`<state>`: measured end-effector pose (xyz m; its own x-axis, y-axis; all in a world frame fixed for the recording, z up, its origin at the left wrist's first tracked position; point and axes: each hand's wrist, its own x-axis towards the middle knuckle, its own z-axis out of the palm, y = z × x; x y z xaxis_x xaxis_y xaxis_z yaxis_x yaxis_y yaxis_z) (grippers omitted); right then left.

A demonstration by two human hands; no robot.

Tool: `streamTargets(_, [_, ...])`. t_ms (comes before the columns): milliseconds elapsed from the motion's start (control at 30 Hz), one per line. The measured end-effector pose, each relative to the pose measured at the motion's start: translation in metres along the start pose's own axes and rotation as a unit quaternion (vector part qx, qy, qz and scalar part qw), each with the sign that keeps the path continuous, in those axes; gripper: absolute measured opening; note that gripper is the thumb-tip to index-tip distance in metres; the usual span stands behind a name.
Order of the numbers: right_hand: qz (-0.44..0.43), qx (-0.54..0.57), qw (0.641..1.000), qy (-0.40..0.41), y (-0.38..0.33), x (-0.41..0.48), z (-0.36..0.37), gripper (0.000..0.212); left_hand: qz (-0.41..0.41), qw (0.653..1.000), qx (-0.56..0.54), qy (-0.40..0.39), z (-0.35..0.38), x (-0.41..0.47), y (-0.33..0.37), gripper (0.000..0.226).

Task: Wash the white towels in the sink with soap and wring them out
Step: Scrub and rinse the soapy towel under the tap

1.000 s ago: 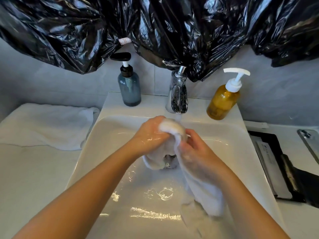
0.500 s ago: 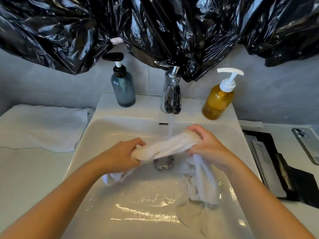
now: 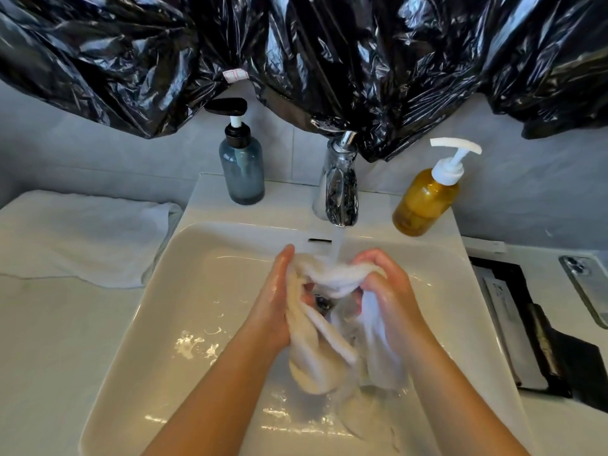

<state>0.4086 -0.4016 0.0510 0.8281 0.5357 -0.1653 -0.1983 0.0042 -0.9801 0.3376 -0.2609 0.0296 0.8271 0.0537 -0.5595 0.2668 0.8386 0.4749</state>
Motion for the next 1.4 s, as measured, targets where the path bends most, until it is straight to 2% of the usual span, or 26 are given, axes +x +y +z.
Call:
streamTargets(33, [-0.006,-0.027,1.0,-0.003,0.001,-0.005,0.009,0.013,0.007,1.0,-0.007,0.009,0.005,0.003,-0.003,0.059])
streamTargets(67, [-0.012,-0.051,0.999,0.001,0.002,-0.009,0.019,0.003,0.029,0.999,0.003,0.038,0.01,0.007,-0.007,0.056])
streamTargets(167, [-0.061,-0.201,0.975,0.069,0.016,-0.004,0.041,0.029,0.115,0.985,0.027,0.13,0.019,0.019,-0.02,0.035])
streamTargets(267, [-0.043,-0.278,0.947,0.158,0.018,0.026,0.041,0.023,0.134,0.98,0.067,0.129,0.02,0.025,-0.027,0.026])
streamTargets(333, [0.018,-0.272,0.947,0.167,0.016,0.044,0.032,0.027,0.128,0.979,0.104,0.118,0.019,0.02,-0.026,0.018])
streamTargets(433, [0.04,-0.141,0.97,0.192,0.017,0.045,0.03,0.033,0.129,0.982,0.099,0.098,0.012,0.019,-0.02,0.021])
streamTargets(533, [0.043,-0.064,0.984,0.159,0.016,0.022,0.034,0.033,0.161,0.963,0.127,0.177,0.005,0.022,-0.011,0.032])
streamTargets(600, [0.033,-0.095,0.988,0.114,0.017,0.004,0.043,0.03,0.187,0.946,0.149,0.218,0.008,0.025,-0.009,0.024])
streamTargets(633, [0.016,-0.134,0.984,0.118,0.017,0.001,0.048,0.03,0.186,0.945,0.156,0.22,0.011,0.026,-0.011,0.019])
streamTargets(733, [-0.015,-0.256,0.949,0.182,0.015,0.019,0.053,0.034,0.158,0.951,0.179,0.195,0.021,0.023,-0.022,0.016])
streamTargets(800, [0.013,-0.324,0.93,0.174,0.012,0.041,0.045,0.036,0.127,0.951,0.218,0.178,0.018,0.022,-0.025,0.02])
streamTargets(833, [0.033,-0.321,0.931,0.172,0.011,0.05,0.04,0.033,0.106,0.953,0.23,0.169,0.018,0.021,-0.024,0.024])
streamTargets(933, [0.064,-0.203,0.958,0.191,0.015,0.051,0.029,0.024,0.057,0.97,0.194,0.134,0.017,0.015,-0.015,0.03])
streamTargets(1033, [0.061,-0.066,0.972,0.219,0.026,0.045,0.017,0.022,-0.009,0.994,0.039,0.102,0.009,0.009,0.002,0.033])
streamTargets(1200, [0.029,-0.039,0.959,0.279,0.023,0.052,-0.001,0.018,-0.054,0.994,0.098,-0.015,-0.004,-0.002,-0.003,0.017])
streamTargets(1400, [0.011,-0.016,0.954,0.298,0.021,0.055,-0.002,0.014,-0.06,0.996,0.063,-0.023,-0.015,-0.004,-0.015,0.021])
